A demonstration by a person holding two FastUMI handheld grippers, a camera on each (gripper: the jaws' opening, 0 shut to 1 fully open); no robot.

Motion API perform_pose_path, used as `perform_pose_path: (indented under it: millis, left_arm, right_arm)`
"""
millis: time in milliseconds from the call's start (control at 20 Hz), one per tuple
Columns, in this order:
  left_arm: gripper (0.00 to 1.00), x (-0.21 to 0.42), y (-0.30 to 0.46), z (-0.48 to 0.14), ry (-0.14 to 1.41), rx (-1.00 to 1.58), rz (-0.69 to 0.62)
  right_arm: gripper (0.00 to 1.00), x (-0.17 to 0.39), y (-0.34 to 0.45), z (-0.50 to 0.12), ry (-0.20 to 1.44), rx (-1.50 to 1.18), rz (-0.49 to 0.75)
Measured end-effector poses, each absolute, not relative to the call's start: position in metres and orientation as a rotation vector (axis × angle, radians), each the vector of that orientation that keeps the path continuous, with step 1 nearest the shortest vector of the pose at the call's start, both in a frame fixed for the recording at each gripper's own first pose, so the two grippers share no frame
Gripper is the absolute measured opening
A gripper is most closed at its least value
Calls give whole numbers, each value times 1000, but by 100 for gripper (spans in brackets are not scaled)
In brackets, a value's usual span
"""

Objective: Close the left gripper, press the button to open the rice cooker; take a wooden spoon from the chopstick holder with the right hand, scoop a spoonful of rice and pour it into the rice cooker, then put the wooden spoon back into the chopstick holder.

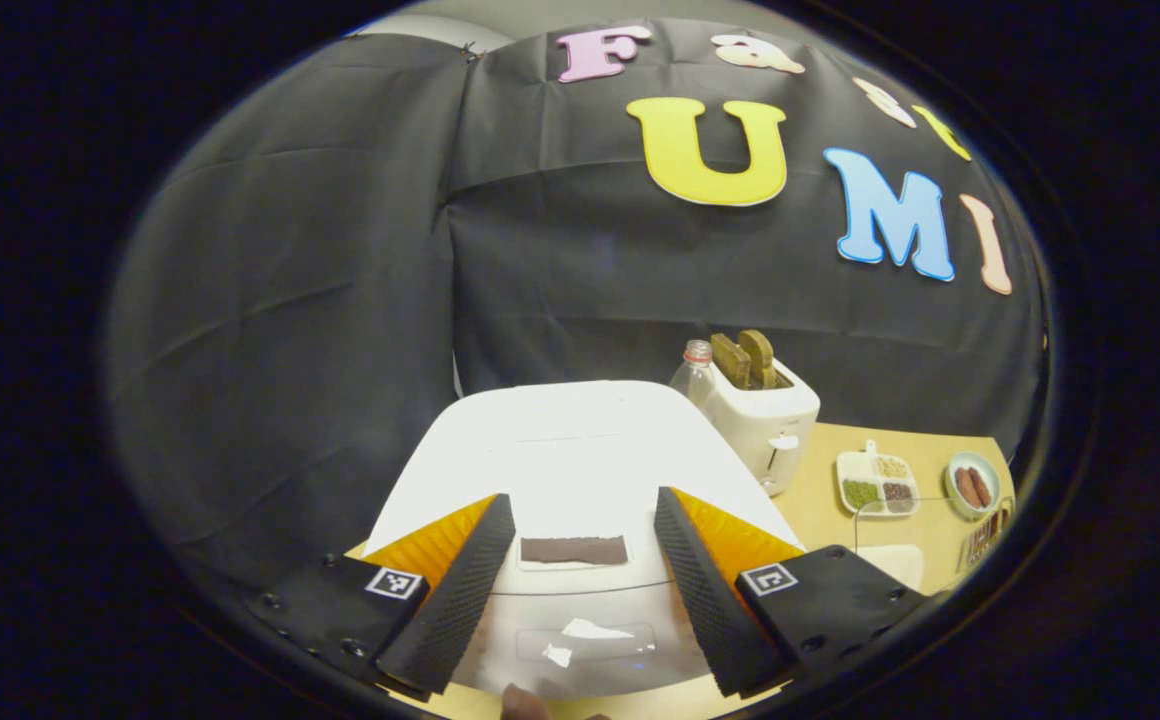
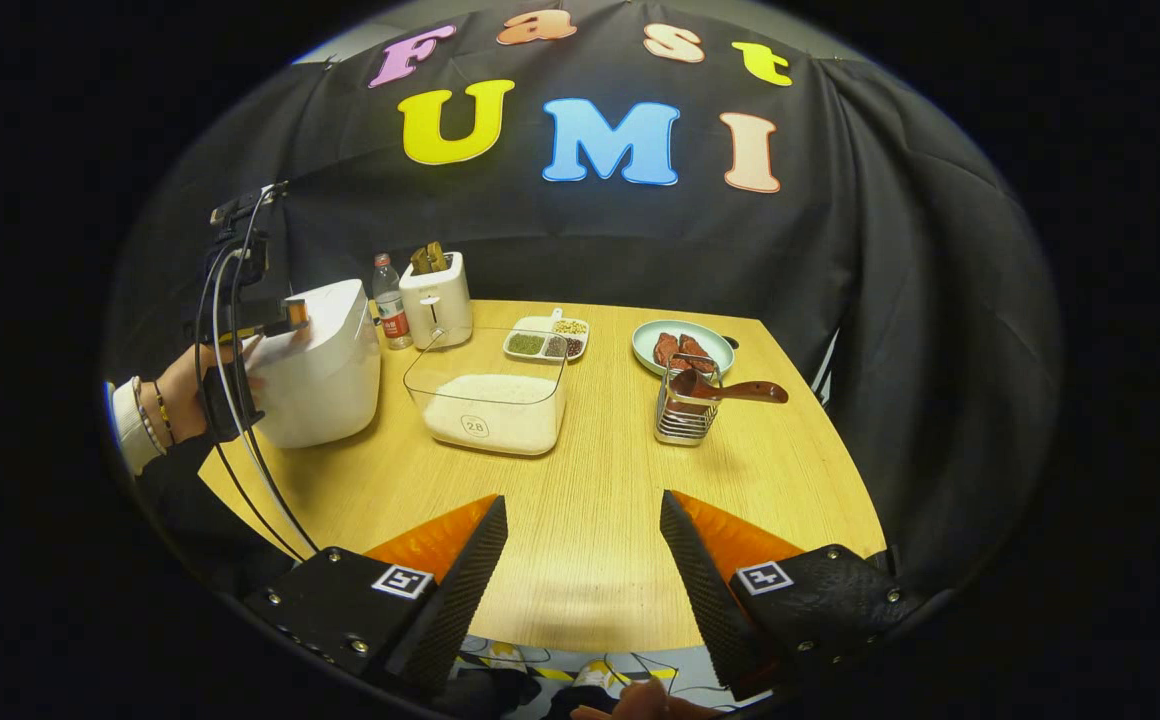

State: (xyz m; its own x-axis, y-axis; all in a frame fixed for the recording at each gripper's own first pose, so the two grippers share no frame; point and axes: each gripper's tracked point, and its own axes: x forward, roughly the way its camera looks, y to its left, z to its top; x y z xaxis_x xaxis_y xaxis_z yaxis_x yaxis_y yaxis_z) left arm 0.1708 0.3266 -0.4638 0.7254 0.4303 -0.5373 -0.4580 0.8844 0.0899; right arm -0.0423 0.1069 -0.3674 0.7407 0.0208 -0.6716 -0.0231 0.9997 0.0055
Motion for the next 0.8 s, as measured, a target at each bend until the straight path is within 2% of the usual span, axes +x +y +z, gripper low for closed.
perform_pose_path:
  millis: [500,750,800]
  left_arm:
    - [99,131,302,-433,640,-42,481]
    - [100,94,252,-389,621,-136,478]
    - [96,86,236,-381,608,-149,475]
  right_arm:
    - [94,-58,72,-364,717,46,0]
    - [94,-57,38,-361,671,108,9]
    - [94,-56,27,-363,668,123,14]
